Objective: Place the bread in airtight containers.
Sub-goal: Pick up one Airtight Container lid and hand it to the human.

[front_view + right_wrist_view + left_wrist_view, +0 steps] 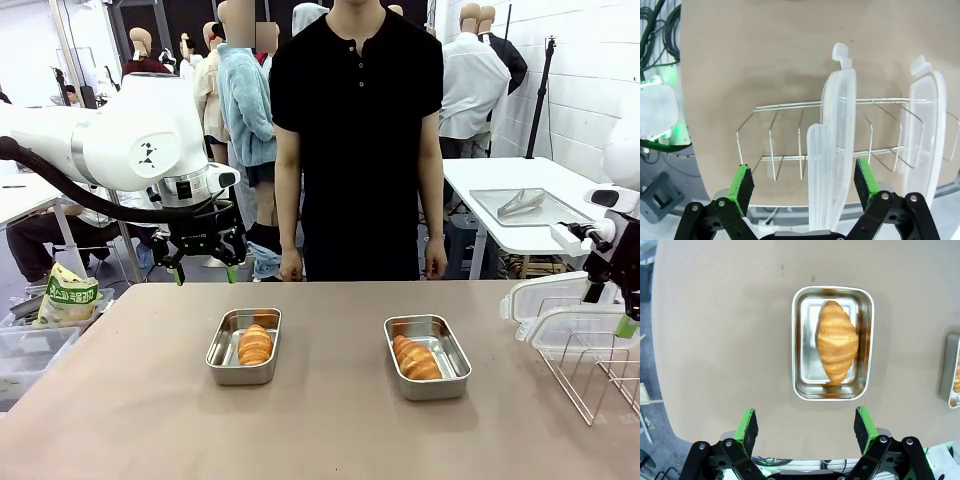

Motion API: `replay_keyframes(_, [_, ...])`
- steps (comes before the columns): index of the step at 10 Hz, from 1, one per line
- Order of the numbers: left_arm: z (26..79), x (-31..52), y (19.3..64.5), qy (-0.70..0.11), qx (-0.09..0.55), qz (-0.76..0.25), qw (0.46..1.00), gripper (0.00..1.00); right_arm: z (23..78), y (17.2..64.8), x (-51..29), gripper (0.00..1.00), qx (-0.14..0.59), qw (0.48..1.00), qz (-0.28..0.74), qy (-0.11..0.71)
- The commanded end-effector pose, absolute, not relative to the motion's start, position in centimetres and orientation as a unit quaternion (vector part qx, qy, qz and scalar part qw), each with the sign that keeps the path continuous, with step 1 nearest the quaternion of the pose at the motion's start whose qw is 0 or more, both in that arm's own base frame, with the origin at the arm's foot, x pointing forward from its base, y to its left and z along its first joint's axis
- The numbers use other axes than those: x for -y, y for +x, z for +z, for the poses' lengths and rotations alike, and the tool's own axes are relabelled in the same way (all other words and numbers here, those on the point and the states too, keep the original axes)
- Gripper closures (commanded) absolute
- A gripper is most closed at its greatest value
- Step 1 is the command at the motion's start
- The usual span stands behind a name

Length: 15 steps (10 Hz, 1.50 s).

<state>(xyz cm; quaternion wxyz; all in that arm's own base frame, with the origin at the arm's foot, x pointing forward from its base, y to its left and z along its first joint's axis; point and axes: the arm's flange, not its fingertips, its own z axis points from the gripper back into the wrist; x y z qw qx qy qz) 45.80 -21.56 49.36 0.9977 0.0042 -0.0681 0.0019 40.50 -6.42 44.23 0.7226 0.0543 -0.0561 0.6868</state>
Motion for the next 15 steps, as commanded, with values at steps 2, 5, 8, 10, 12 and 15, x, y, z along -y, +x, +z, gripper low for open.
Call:
replay_keyframes(2, [49.5, 21.4, 45.8, 0.004, 0.07, 0.002, 0.998, 0.0, 42.4, 41.1, 6.4, 0.0, 0.058, 0.727, 0.682, 0.051])
replay_keyframes(5, [49.5, 21.4, 45.8, 0.004, 0.07, 0.002, 0.998, 0.0, 41.2, 41.5, 6.3, 0.0, 0.047, 0.728, 0.682, 0.061])
replay_keyframes(8, [49.5, 21.4, 45.8, 0.004, 0.07, 0.002, 0.998, 0.0, 41.2, 41.5, 6.2, 0.43, 0.042, 0.727, 0.683, 0.05])
replay_keyframes(10, [49.5, 21.4, 45.8, 0.004, 0.07, 0.002, 0.998, 0.0, 41.6, 41.4, 6.3, 0.79, 0.045, 0.728, 0.683, 0.045])
replay_keyframes(12, [49.5, 21.4, 45.8, 0.004, 0.07, 0.002, 0.998, 0.0, 41.6, 41.4, 6.3, 1.0, 0.044, 0.725, 0.685, 0.049])
replay_keyframes(15, [49.5, 21.4, 45.8, 0.004, 0.07, 0.002, 0.998, 0.0, 41.5, 41.4, 6.3, 1.0, 0.043, 0.725, 0.686, 0.049])
